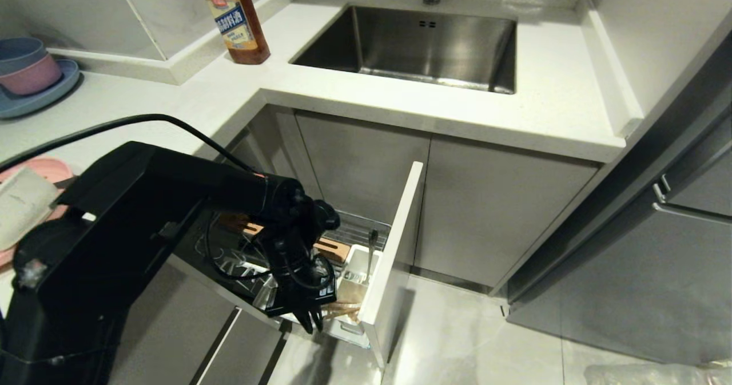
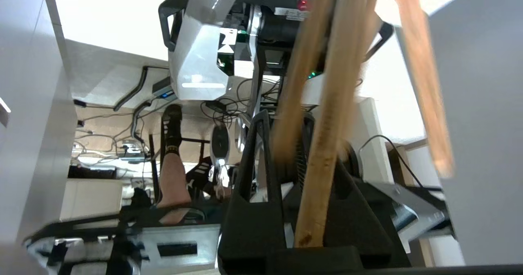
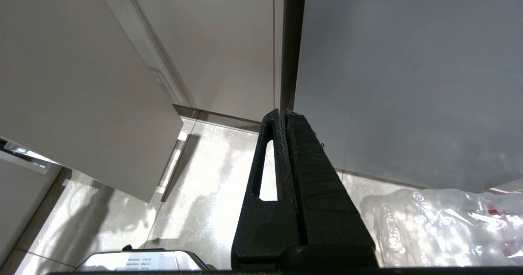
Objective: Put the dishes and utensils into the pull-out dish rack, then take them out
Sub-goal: Take the chopsticks out of the cupboard
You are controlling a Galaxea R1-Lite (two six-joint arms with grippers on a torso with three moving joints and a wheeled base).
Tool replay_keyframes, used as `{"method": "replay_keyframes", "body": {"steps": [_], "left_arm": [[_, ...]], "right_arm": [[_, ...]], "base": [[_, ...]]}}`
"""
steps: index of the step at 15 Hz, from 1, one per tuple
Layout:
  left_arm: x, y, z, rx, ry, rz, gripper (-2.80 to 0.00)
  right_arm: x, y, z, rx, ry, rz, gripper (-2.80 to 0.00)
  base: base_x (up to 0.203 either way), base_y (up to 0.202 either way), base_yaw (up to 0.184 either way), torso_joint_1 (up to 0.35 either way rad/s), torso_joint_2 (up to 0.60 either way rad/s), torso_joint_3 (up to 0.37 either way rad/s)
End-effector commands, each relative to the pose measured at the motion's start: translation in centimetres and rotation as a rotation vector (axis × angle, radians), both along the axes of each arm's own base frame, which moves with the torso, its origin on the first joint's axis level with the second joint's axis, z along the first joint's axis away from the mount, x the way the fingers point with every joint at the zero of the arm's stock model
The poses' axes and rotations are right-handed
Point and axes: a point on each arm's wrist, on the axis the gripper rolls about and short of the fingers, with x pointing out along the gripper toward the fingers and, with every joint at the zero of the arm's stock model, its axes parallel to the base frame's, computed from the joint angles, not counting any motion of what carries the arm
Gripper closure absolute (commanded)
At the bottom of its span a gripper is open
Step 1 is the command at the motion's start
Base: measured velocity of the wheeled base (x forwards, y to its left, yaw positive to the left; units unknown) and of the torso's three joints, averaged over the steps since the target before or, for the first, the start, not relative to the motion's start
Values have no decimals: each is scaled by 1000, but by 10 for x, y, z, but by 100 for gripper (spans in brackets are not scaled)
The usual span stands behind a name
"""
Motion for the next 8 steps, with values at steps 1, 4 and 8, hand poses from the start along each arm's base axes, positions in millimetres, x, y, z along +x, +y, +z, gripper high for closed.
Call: {"method": "replay_keyframes", "body": {"steps": [1,4,8], "left_arm": [[-6,2,20,-17,-36,2,0],[-14,5,35,-15,-36,1,0],[-26,7,53,-19,-38,-8,0]], "right_arm": [[0,0,-1,0,3,0,0],[0,0,0,0,1,0,0],[0,0,-1,0,2,0,0]], "base": [[0,0,0,0,0,0],[0,0,0,0,0,0],[0,0,0,0,0,0]]}}
